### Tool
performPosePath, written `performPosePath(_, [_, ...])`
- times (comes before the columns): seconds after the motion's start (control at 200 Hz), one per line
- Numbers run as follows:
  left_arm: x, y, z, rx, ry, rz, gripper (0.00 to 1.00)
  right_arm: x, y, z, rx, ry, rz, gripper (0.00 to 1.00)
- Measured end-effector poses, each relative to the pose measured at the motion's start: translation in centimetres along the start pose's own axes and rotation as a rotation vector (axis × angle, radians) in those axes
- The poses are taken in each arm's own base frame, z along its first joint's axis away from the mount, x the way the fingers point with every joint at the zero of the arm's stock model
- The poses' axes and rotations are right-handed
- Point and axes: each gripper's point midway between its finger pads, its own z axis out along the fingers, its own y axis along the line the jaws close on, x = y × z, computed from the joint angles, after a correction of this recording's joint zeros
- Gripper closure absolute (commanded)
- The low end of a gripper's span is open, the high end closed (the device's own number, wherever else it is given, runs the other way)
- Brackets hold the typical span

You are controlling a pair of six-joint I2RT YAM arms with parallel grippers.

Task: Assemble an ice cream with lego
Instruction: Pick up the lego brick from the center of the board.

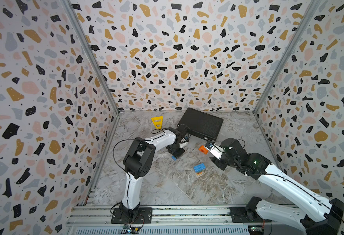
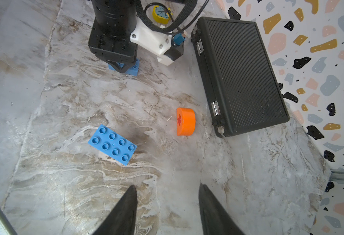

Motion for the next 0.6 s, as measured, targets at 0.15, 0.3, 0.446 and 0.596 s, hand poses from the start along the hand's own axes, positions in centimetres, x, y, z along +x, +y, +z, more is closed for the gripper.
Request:
performPosePath(0.15, [0.0, 0.0, 0.0, 0.000, -0.001, 0.000, 0.77, 0.1, 0.0, 0.1, -0.001, 0.004, 0.000, 0.48])
performPosePath(0.3, [-0.1, 0.0, -0.1, 0.001, -0.002, -0.005, 0.81, 0.1, -0.1, 0.1, 0.003, 0.006, 0.003, 0.48])
performPosePath(0.446, [-0.1, -0.6, -1.1, 0.001, -0.013, -0.006, 0.82, 0.4, -0.9, 0.1, 0.024, 0.016, 0.029, 0.48])
performPosePath(0.596, [-0.9, -3.2, -6.1, -0.013, -0.123, 0.052, 0.82, 1.6, -3.2, 0.2, 0.078, 0.046, 0.117, 0.48])
